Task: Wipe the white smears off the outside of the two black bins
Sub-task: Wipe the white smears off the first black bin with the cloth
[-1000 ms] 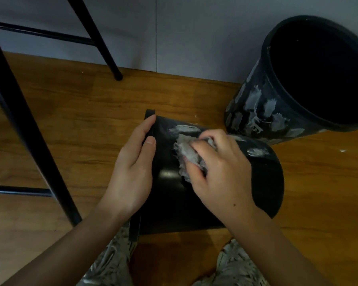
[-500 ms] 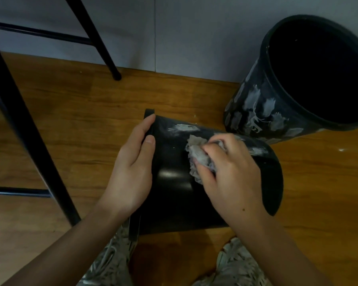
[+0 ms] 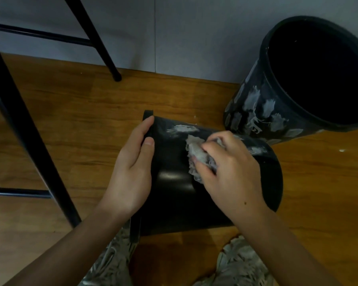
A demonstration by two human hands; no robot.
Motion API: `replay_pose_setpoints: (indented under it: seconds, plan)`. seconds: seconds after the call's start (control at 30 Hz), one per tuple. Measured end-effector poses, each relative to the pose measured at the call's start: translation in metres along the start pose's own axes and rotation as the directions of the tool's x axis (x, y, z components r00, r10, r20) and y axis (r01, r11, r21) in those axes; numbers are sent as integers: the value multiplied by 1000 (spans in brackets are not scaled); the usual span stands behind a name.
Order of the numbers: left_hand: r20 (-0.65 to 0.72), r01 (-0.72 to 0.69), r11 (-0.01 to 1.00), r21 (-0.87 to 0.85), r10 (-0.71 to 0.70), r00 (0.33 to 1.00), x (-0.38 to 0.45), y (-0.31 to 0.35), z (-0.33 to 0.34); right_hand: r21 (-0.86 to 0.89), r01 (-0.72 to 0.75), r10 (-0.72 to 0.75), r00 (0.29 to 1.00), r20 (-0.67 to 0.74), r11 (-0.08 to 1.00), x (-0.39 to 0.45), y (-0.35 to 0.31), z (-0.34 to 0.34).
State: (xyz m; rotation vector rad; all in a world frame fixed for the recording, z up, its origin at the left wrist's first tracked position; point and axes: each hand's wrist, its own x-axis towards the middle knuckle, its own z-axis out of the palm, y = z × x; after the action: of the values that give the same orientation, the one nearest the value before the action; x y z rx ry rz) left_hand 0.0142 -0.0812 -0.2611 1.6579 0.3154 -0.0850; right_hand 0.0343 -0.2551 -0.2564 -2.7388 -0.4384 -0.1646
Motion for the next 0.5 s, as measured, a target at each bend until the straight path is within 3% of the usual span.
replay_pose_setpoints:
  seconds: [0.23, 0.5]
  plan:
    - [-30, -41, 994, 103, 44, 999, -1, 3, 1, 136, 189, -200, 977, 70, 972, 25, -49, 13]
    - [-12, -6, 995, 102, 8, 1000, -4, 2, -1, 10, -63, 63, 997, -47, 998, -5, 10, 1]
